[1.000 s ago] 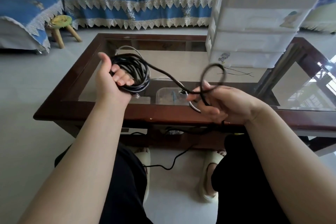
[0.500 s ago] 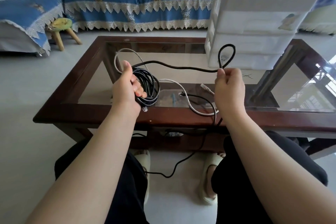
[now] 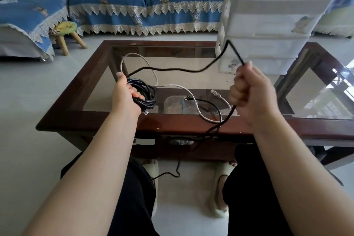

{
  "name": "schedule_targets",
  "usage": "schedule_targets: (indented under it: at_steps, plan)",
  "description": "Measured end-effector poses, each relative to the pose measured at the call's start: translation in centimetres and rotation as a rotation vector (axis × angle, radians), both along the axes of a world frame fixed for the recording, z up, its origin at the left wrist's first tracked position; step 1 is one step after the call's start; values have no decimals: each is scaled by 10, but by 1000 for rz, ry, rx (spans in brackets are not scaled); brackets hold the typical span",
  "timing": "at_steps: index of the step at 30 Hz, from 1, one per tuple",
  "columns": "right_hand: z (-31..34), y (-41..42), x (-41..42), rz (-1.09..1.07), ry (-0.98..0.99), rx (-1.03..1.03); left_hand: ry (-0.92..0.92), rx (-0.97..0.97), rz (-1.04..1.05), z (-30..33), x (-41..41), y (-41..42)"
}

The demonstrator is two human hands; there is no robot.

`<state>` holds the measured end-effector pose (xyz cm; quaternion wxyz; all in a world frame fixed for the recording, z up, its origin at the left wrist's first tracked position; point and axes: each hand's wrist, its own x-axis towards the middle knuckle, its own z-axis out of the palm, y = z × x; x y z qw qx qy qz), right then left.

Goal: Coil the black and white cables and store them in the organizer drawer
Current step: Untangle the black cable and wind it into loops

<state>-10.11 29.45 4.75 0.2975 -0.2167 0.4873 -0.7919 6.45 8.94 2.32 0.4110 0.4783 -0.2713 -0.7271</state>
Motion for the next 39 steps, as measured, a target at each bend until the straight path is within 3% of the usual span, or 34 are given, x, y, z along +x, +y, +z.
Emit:
schedule_targets:
  at_steps: [2, 3, 6, 10, 12, 17, 19, 23, 26, 29, 35, 39]
  plan:
    - [0, 12, -21, 527, -416, -175, 15, 11, 36, -1, 5, -7]
    - [0, 17, -28, 755, -500, -175, 36, 19, 62, -1, 7, -9]
    - [-6, 25, -30, 1062, -386, 81, 86, -4, 114, -1, 11, -13]
    - [-20, 9, -4, 923, 350, 926, 78, -69, 111, 1, 11, -10]
    - [-30, -1, 7, 874, 652, 1243, 72, -142, 93, 2, 9, -6]
    - [-39, -5, 18, 851, 1172, 1696, 130, -398, -264, 7, 12, 10]
    - [-43, -3, 16, 588, 1302, 1784, 191, -464, -471, 8, 15, 17]
    - [-51, -8, 10, 55, 1306, 1625, 182, -535, -730, 7, 19, 31]
    - [-51, -13, 19, -170, 1254, 1099, 131, -556, -804, 8, 16, 45]
    - [-44, -19, 35, -109, 1093, 645, 110, -546, -858, 10, 12, 56]
    - [-40, -30, 43, -78, 884, 542, 231, -414, -888, 12, 11, 63]
    - [-43, -38, 42, 123, 548, 447, 323, -282, -888, 16, 8, 62]
